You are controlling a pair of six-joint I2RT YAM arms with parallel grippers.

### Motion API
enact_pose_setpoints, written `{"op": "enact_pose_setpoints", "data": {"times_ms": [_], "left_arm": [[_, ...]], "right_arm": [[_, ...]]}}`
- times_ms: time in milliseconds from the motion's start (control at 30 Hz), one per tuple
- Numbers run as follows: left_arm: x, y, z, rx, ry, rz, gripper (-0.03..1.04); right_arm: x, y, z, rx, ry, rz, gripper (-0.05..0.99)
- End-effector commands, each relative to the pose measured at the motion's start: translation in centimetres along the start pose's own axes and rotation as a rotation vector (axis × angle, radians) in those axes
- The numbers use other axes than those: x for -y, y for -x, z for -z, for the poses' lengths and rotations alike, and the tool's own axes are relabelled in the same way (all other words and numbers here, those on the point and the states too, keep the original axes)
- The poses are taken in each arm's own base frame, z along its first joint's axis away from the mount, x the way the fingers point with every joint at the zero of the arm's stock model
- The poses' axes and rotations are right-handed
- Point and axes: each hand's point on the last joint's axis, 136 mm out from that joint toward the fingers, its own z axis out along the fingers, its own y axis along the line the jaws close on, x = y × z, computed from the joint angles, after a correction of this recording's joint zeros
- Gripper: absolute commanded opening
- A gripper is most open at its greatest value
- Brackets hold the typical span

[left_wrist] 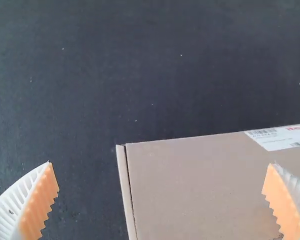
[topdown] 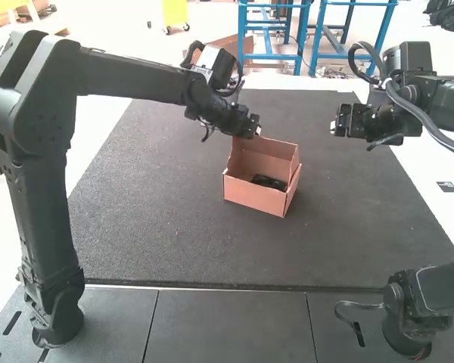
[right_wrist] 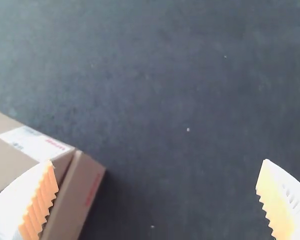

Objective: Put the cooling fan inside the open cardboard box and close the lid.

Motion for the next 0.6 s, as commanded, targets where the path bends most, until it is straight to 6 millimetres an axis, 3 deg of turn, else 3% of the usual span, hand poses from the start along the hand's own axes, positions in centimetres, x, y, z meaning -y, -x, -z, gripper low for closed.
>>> {"op": "enact_pose_setpoints", "data": {"times_ms": [0, 367, 567], "left_arm": [[0.5, -0.4, 0.2, -0.004, -0.009, -0.013, 0.97], [0.2, -4.7, -0.3, -0.106, -0.002, -0.014, 0.97], [0.8, -5.6, -0.9, -0.092, -0.01, -0.026, 0.97]], "right_arm": [[0.0, 1.5, 0.5, 0.024, 0.018, -0.029, 0.91], [-0.7, 1.0, 0.4, 0.0, 0.065, -0.061, 0.91], [-1.1, 0.1, 0.4, -0.036, 0.088, -0.068, 0.91]]}}
